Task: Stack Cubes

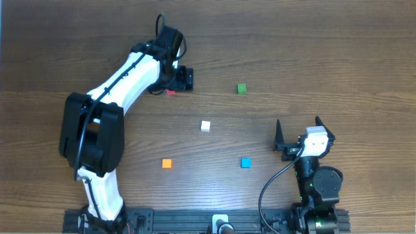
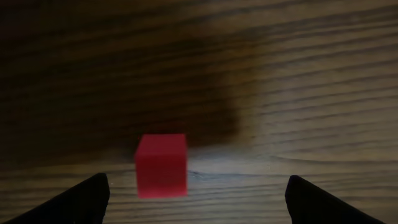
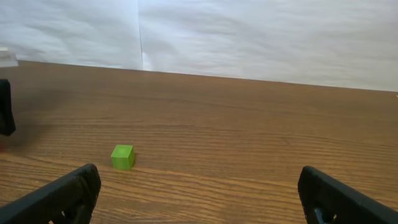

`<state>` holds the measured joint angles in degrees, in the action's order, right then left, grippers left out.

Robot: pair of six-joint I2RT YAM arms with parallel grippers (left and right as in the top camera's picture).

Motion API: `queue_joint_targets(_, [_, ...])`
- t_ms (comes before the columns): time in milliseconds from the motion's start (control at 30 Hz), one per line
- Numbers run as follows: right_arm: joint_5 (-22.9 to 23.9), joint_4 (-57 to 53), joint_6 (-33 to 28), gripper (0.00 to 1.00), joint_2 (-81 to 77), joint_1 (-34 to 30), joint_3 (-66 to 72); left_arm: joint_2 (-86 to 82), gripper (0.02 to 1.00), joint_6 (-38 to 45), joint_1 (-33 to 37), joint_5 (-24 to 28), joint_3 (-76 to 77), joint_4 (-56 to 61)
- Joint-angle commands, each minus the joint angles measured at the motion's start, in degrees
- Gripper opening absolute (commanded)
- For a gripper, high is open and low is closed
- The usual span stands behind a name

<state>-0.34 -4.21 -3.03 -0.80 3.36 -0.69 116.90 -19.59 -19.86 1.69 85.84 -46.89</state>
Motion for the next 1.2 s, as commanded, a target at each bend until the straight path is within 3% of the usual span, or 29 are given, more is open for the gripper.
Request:
queue_joint_targets(33, [-0.68, 0.09, -0.07, 0.993, 0.42, -0.42, 0.39, 1.36, 0.897, -1.07, 0.20, -3.32, 1.44, -0.83])
queue_joint_targets(367, [-0.68, 0.09, -0.07, 0.991, 0.42, -0.42, 0.39, 3.15, 0.847, -1.07, 0.20, -5.03, 1.44, -0.85])
queue_joint_targets(667, [-0.68, 0.09, -0.07, 0.991, 0.42, -0.42, 0.39, 4.79, 0.733, -2.14, 0.22, -5.22, 1.44, 1.11])
queue_joint_targets(933, [-0.68, 0.09, -0.07, 0.991, 0.42, -0.42, 0.39, 4.76, 0.498, -2.38, 0.20, -5.20, 1.44, 1.40])
queue_joint_targets(1200, [-0.68, 0.09, -0.07, 0.993, 0.42, -0.42, 0.39, 4.76, 0.198, -3.23, 0.22, -5.22, 1.44, 1.20])
